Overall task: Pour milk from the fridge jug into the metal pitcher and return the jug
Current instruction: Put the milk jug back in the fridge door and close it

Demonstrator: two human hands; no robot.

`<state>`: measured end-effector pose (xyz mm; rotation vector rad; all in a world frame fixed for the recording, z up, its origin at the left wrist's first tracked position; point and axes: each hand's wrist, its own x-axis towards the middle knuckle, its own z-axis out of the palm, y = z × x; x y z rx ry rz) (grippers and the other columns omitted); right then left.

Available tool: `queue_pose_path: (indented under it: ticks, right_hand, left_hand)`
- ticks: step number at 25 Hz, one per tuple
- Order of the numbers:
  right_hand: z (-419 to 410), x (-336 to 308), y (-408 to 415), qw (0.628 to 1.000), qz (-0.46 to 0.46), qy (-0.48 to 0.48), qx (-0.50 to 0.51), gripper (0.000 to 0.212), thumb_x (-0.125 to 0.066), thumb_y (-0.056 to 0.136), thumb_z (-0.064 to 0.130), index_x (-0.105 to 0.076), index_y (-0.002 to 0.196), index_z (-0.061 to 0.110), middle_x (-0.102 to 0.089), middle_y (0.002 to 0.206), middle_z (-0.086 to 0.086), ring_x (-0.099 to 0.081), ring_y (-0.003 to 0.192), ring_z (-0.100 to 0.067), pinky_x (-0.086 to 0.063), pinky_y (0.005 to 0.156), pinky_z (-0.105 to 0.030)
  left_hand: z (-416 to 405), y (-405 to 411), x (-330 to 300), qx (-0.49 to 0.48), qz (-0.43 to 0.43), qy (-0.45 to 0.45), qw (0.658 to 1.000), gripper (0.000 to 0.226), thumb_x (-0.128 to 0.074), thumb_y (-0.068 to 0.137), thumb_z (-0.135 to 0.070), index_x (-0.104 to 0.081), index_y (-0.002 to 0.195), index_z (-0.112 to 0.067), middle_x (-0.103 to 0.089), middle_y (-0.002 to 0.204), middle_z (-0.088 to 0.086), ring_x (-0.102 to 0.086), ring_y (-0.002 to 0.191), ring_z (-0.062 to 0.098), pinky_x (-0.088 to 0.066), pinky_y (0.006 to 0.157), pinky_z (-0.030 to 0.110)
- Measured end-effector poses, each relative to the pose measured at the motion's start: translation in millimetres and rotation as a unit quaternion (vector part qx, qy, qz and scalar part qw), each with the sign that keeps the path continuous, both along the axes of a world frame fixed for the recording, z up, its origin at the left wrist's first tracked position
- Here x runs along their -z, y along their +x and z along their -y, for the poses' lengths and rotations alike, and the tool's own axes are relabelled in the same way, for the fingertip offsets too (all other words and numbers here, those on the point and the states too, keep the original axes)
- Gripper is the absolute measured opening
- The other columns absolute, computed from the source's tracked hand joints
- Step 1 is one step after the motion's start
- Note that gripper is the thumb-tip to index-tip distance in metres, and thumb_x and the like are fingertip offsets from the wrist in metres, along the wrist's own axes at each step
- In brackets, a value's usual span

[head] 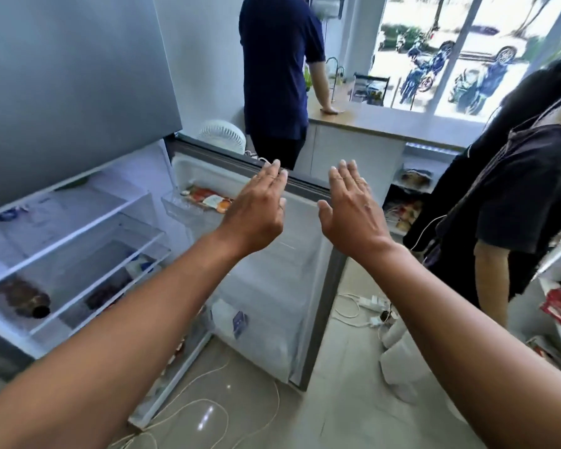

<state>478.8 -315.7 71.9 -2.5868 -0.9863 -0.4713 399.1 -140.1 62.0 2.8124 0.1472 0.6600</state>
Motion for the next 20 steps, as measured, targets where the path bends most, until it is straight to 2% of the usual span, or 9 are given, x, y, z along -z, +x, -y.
queue_pose_path:
  ticks: [3, 6, 9, 12, 17, 20]
  right_hand:
    - [11.9, 3.9, 31.3, 0.996, -0.060, -0.050, 0.032, 0.070, -0.052, 0.101, 0.027, -0.025, 0.159, 0.000, -0.016, 0.171, -0.022, -0.006, 0.161, -0.033, -0.014, 0.130, -0.045]
    - [21.1, 11.5, 42.4, 0.995, -0.073, -0.061, 0.017, 0.071, -0.054, 0.100, 0.029, -0.027, 0.159, 0.001, -0.020, 0.171, -0.020, -0.011, 0.161, -0.031, -0.014, 0.131, -0.042]
    - [26.2, 8.5, 36.9, 0.998, -0.053, -0.046, -0.004, 0.070, -0.052, 0.101, 0.030, -0.028, 0.159, 0.000, -0.025, 0.169, -0.020, -0.016, 0.159, -0.031, -0.012, 0.129, -0.037]
    - [33.4, 11.5, 20.1, 0.999, -0.036, -0.020, -0.026, 0.065, -0.053, 0.102, 0.031, -0.036, 0.156, 0.000, -0.034, 0.166, -0.019, -0.026, 0.157, -0.032, -0.019, 0.127, -0.037]
    - [46.6, 15.3, -11.0, 0.991, 0.000, 0.089, -0.099, 0.042, -0.061, 0.101, 0.032, -0.068, 0.135, 0.009, -0.065, 0.144, -0.009, -0.061, 0.135, -0.024, -0.044, 0.112, -0.034]
    - [47.0, 21.3, -22.2, 0.952, -0.122, 0.216, -0.180, 0.032, -0.062, 0.102, 0.031, -0.074, 0.128, 0.020, -0.071, 0.132, 0.006, -0.068, 0.123, -0.006, -0.052, 0.108, -0.029]
  left_hand:
    - [0.9, 39.9, -3.4, 0.005, -0.066, 0.006, 0.998, 0.059, -0.046, 0.097, -0.016, -0.036, 0.152, 0.002, -0.026, 0.164, 0.027, -0.022, 0.155, 0.036, -0.021, 0.127, 0.045]
    - [2.5, 67.3, -0.8, -0.009, -0.125, 0.031, 0.992, 0.062, -0.045, 0.102, -0.023, -0.028, 0.157, -0.002, -0.023, 0.166, 0.023, -0.018, 0.156, 0.035, -0.019, 0.126, 0.047]
    - [7.0, 80.0, -2.5, -0.037, -0.120, 0.042, 0.991, 0.058, -0.038, 0.105, -0.034, -0.033, 0.155, -0.003, -0.032, 0.164, 0.020, -0.025, 0.154, 0.034, -0.020, 0.126, 0.048]
    - [11.6, 70.5, -4.2, -0.056, -0.118, 0.054, 0.990, 0.061, -0.034, 0.106, -0.040, -0.036, 0.154, -0.002, -0.035, 0.162, 0.021, -0.028, 0.153, 0.032, -0.018, 0.126, 0.048]
    - [18.5, 26.2, -8.5, -0.080, -0.121, 0.027, 0.989, 0.064, -0.029, 0.107, -0.043, -0.031, 0.156, -0.002, -0.027, 0.166, 0.020, -0.021, 0.156, 0.031, -0.013, 0.128, 0.047]
    - [13.1, -9.6, -13.4, -0.100, -0.132, -0.006, 0.986, 0.064, -0.030, 0.108, -0.044, -0.026, 0.159, -0.005, -0.021, 0.169, 0.015, -0.016, 0.158, 0.026, -0.009, 0.129, 0.043]
